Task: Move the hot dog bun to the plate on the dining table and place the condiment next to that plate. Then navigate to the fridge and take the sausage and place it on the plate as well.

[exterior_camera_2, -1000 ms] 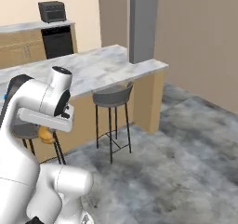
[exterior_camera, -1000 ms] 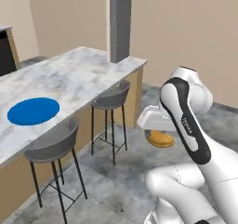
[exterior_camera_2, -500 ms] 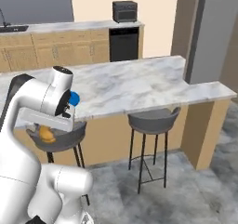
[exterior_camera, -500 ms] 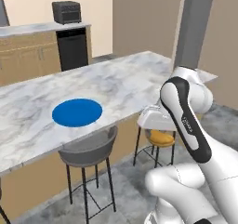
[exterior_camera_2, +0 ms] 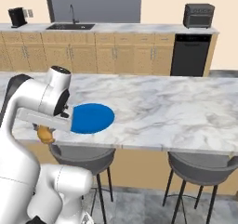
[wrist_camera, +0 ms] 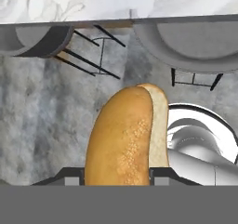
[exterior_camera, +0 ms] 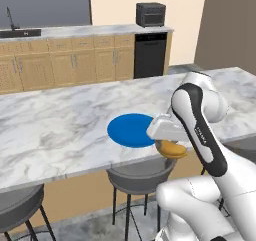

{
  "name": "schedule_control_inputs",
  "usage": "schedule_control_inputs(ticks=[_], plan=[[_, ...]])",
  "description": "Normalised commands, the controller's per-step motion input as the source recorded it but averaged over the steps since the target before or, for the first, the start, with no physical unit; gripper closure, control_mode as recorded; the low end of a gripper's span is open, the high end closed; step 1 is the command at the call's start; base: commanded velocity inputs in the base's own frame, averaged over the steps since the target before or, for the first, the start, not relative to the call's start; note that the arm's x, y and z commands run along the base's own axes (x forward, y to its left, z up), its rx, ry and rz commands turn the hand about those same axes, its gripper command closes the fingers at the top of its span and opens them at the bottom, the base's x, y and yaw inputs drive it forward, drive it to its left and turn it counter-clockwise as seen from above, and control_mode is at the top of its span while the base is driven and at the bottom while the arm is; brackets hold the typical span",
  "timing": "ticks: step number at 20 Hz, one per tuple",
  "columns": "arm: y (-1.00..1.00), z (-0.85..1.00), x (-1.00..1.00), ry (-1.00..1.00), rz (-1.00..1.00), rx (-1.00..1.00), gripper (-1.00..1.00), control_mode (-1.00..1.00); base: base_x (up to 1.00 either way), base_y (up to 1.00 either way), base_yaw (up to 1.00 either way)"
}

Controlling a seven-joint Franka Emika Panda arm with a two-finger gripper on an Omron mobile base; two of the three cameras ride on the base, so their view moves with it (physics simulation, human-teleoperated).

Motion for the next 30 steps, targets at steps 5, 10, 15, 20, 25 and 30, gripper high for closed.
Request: schedule_control_inputs(ticks=[5, 10, 15, 20, 25, 30], plan=[[0.00, 0.00, 0.00, 0.00, 0.00, 0.00, 1.00, 1.00, 0.95, -0.34, 0.00], [-0.36, 0.00, 0.80, 0.07, 0.00, 0.00, 1.00, -1.00, 0.20, -0.07, 0.00], [-0.25, -0.06, 1.00, 0.01, -0.04, -0.11, 1.00, -1.00, 0.00, 0.00, 0.00], [-0.13, -0.17, 1.00, 0.00, -0.07, -0.19, 1.00, -1.00, 0.00, 0.00, 0.00], [0.00, -0.49, 0.70, 0.00, -0.07, -0.15, 1.00, -1.00, 0.00, 0.00, 0.00], [0.00, -0.68, 0.34, -0.03, -0.08, -0.02, 1.00, -1.00, 0.00, 0.00, 0.00]])
